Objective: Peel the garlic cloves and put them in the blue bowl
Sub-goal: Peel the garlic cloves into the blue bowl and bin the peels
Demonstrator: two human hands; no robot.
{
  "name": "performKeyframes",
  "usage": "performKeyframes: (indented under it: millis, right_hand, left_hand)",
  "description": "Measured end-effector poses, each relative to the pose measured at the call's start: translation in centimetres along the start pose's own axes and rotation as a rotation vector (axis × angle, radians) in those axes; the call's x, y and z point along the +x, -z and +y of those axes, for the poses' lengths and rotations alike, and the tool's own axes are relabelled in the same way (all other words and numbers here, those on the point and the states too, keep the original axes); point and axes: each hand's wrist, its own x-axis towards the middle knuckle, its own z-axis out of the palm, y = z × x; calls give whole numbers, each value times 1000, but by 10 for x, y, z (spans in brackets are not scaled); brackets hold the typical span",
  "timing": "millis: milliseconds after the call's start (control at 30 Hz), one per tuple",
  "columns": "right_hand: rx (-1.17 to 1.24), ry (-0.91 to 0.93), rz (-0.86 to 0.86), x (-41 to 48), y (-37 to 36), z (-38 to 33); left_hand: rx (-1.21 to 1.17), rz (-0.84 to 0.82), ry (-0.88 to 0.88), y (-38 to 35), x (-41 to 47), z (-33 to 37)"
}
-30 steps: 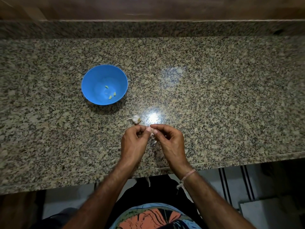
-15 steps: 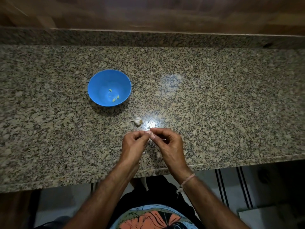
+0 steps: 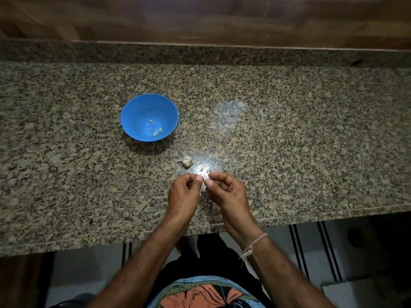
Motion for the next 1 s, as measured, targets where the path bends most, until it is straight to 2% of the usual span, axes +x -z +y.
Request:
performKeyframes:
  millis: [100, 200, 333, 400, 567, 633, 733, 867, 1000]
  right_hand:
    - [42, -43, 1, -1, 1, 0]
    - [161, -143, -7, 1, 3, 0]
    - [271, -265, -21, 3, 7, -2]
    - [234, -237, -42, 1, 7, -2]
    - [-127, -4, 20, -3, 5, -2]
    - [-186, 22, 37, -2, 4, -2]
    - [-165, -71, 10, 1, 5, -5]
    - [-14, -251, -1, 6, 9, -6]
    - [-39, -258, 1, 7, 10, -7]
  left_hand:
    - [-21, 4, -13, 2, -3, 2]
    - [-41, -20, -106, 4, -8, 5]
    - [50, 23, -173, 5, -11, 8]
    - [89, 53, -175, 5, -11, 9]
    - [114, 77, -146, 4, -9, 6]
    - [111, 78, -139, 3, -8, 6]
    - [104, 80, -151, 4, -7, 6]
    - [181, 98, -252, 5, -8, 4]
    - [354, 143, -405, 4, -9, 3]
